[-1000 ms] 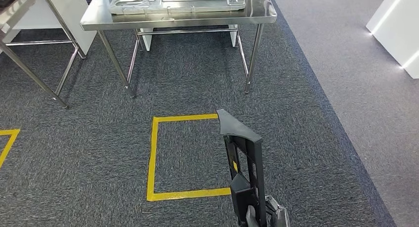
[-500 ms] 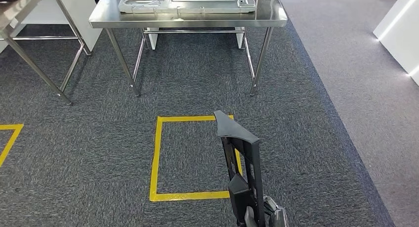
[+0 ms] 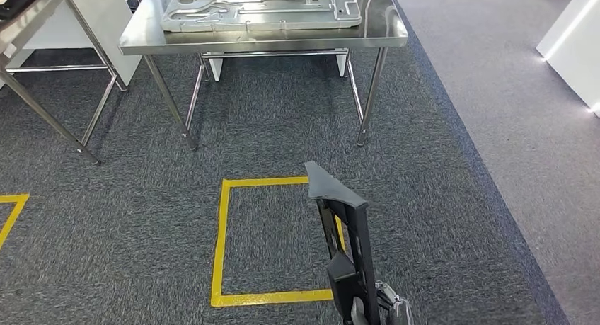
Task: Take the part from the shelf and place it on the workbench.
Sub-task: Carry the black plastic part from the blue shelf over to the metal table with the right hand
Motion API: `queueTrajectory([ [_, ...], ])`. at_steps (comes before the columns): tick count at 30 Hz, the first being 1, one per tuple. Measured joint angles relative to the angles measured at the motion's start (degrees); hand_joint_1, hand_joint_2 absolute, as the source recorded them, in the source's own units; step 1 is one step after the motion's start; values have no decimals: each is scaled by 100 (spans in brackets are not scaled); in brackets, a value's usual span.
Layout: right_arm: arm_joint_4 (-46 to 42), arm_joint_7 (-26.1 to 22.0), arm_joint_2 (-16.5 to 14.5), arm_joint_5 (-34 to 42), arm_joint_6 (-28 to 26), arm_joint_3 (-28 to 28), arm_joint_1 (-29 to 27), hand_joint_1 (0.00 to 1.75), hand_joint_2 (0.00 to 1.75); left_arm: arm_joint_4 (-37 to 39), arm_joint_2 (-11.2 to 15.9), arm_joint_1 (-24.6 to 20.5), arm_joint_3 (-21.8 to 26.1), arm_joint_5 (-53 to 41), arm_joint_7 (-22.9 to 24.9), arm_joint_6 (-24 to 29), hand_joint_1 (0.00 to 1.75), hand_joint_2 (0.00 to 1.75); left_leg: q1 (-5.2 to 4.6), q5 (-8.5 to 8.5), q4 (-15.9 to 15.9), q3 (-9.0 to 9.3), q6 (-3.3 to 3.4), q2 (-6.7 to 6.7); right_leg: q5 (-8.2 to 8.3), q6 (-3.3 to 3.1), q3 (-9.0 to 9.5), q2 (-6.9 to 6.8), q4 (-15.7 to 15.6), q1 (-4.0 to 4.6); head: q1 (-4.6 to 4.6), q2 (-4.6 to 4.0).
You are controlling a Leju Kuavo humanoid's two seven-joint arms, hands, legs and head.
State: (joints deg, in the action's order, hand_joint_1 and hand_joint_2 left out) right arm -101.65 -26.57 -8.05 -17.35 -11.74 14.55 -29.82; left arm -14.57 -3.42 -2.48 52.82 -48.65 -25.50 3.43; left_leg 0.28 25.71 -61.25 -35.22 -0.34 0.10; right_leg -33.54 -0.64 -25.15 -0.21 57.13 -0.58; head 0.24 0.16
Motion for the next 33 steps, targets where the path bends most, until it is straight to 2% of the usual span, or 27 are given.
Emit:
queueTrajectory([
  [2, 2, 4, -7, -49, 15, -8, -10, 175, 175, 1, 1, -1, 18, 0, 8, -1, 0, 175, -32, 95, 129, 80, 96, 3, -7, 87, 66, 3, -7, 8, 4, 1],
  [4, 2, 10, -14, -112, 56, -20, -15, 175, 175, 1, 3, -1, 35, 1, 10, -3, 0, 175, -13, 155, 243, 225, 180, -25, 83, 167, 34, 7, 201, 0, 22, 1],
  [5, 2, 11, -16, -133, 75, -25, -13, 175, 175, 1, 3, -3, 48, 4, 10, -5, 0, 175, 0, 184, 299, 321, 214, -34, 124, 197, -100, 10, 452, -5, 39, 2],
  [6, 2, 11, -20, -148, 90, -28, -10, 175, 175, 1, 3, -6, 62, 9, 13, -9, 0, 175, 7, 218, 346, 421, 239, -41, 115, 217, -317, 13, 784, -12, 54, 1],
  [7, 3, 11, -22, -159, 96, -32, -13, 175, 175, 1, 3, -8, 80, 15, 17, -12, 0, 175, 8, 264, 372, 500, 256, -43, 44, 224, -583, 15, 1126, -16, 68, 1],
  [9, 7, 14, -26, -168, 98, -40, -22, 175, 175, 1, 3, -4, 119, 26, 27, -15, 0, 175, 8, 383, 394, 652, 262, -59, -267, 223, -1113, 15, 1616, -17, 77, 1],
  [10, 9, 16, -26, -170, 98, -46, -26, 175, 175, 1, 3, 0, 138, 30, 31, -15, 0, 175, 8, 456, 397, 737, 259, -71, -398, 221, -1294, 15, 1674, -16, 78, 1],
  [11, 10, 20, -27, -170, 98, -52, -28, 175, 175, 1, 3, 4, 153, 34, 33, -16, 0, 175, 8, 538, 398, 837, 255, -82, -426, 212, -1402, 15, 1585, -15, 83, 1],
  [12, 10, 26, -28, -170, 98, -60, -29, 175, 175, 1, 1, 6, 163, 38, 34, -17, 0, 175, 8, 625, 401, 946, 248, -91, -308, 201, -1439, 14, 1359, -13, 84, 1],
  [14, 13, 39, -31, -170, 98, -80, -35, 175, 175, 1, -9, 3, 174, 42, 37, -21, 0, 175, 3, 806, 406, 1162, 220, -100, 355, 154, -1396, 13, 748, 9, 86, 2],
  [15, 16, 45, -32, -170, 99, -92, -37, 175, 175, 1, -14, -5, 178, 42, 37, -21, 0, 175, -3, 887, 423, 1252, 190, -106, 615, 134, -1354, 15, 546, 26, 87, 1],
  [16, 20, 51, -38, -171, 99, -102, -42, 175, 175, 1, -18, -13, 182, 42, 39, -21, 0, 175, -6, 956, 468, 1338, 152, -112, 777, 110, -1306, 18, 443, 45, 86, 1],
  [18, 25, 59, -62, -175, 101, -119, -48, 175, 175, 1, -16, -28, 188, 41, 41, -21, 0, 175, -18, 936, 461, 1483, 66, -119, 715, 41, -1157, 41, 378, 50, 80, 1],
  [19, 25, 62, -78, -181, 103, -126, -49, 175, 175, 1, -13, -37, 192, 42, 42, -21, 0, 175, -15, 867, 333, 1488, 32, -109, 689, 0, -1044, 48, 319, 39, 76, 1],
  [20, 26, 64, -97, -191, 108, -133, -47, 175, 175, 2, -11, -53, 196, 41, 43, -25, 0, 175, -15, 785, 85, 1406, 3, -93, 651, -39, -930, 53, 256, 26, 60, 1],
  [21, 27, 67, -117, -204, 115, -139, -42, 175, 175, 2, -9, -73, 202, 40, 43, -33, 0, 175, -8, 755, -224, 1228, -19, -78, 606, -74, -816, 48, 210, 18, 44, 1],
  [22, 32, 72, -138, -219, 124, -145, -38, 175, 175, 3, -10, -85, 209, 40, 44, -45, 0, 175, 2, 808, -562, 987, -36, -63, 552, -100, -716, 41, 172, 17, 32, 1],
  [24, 56, 80, -177, -249, 141, -153, -37, 175, 175, 3, -11, -73, 235, 40, 47, -75, 0, 175, 10, 1138, -1065, 465, -58, -55, 421, -135, -539, 41, 127, 22, 17, 1],
  [25, 74, 85, -192, -260, 144, -154, -39, 175, 175, 3, -10, -53, 254, 43, 51, -88, 0, 175, 12, 1326, -1158, 251, -65, -55, 347, -138, -443, 50, 113, 23, 15, 1],
  [26, 93, 88, -208, -267, 143, -155, -41, 175, 175, 3, -9, -35, 274, 45, 55, -98, 0, 175, 12, 1432, -1116, 100, -66, -54, 270, -136, -348, 62, 106, 24, 9, 1],
  [27, 110, 92, -223, -270, 135, -156, -40, 175, 175, 3, -9, -22, 291, 48, 60, -104, 0, 175, 11, 1393, -946, 12, -57, -53, 193, -130, -247, 70, 103, 26, 5, 1],
  [28, 125, 94, -236, -272, 126, -158, -40, 175, 175, 3, -8, -13, 304, 52, 62, -108, 0, 175, 7, 1171, -671, -17, -31, -48, 117, -121, -149, 71, 101, 29, 2, 0],
  [29, 140, 95, -246, -273, 116, -160, -38, 175, 175, 3, -2, -2, 315, 57, 62, -109, 0, 175, -11, 818, -410, -7, 5, -42, 41, -106, -53, 70, 103, 36, 5, -1],
  [30, 156, 95, -254, -274, 109, -162, -36, 175, 175, 3, 3, 6, 324, 61, 63, -109, 0, 175, -32, 543, -205, 26, 44, -37, -40, -80, 31, 79, 104, 43, 5, -1],
  [31, 167, 96, -263, -275, 103, -165, -33, 175, 175, 3, 10, 11, 330, 64, 64, -109, 0, 175, -55, 350, -86, 67, 82, -30, -119, -47, 106, 87, 94, 46, 10, -1],
  [32, 176, 98, -273, -276, 98, -165, -31, 175, 175, 3, 19, 8, 335, 66, 64, -109, 0, 175, -70, 281, -44, 111, 118, -35, -156, -8, 174, 97, 121, 49, 12, 0],
  [33, 179, 98, -285, -277, 93, -165, -24, 175, 175, 2, 26, -11, 337, 66, 64, -108, 0, 175, -72, 331, -9, 162, 158, -42, -141, 38, 197, 107, 185, 49, 14, 0],
])
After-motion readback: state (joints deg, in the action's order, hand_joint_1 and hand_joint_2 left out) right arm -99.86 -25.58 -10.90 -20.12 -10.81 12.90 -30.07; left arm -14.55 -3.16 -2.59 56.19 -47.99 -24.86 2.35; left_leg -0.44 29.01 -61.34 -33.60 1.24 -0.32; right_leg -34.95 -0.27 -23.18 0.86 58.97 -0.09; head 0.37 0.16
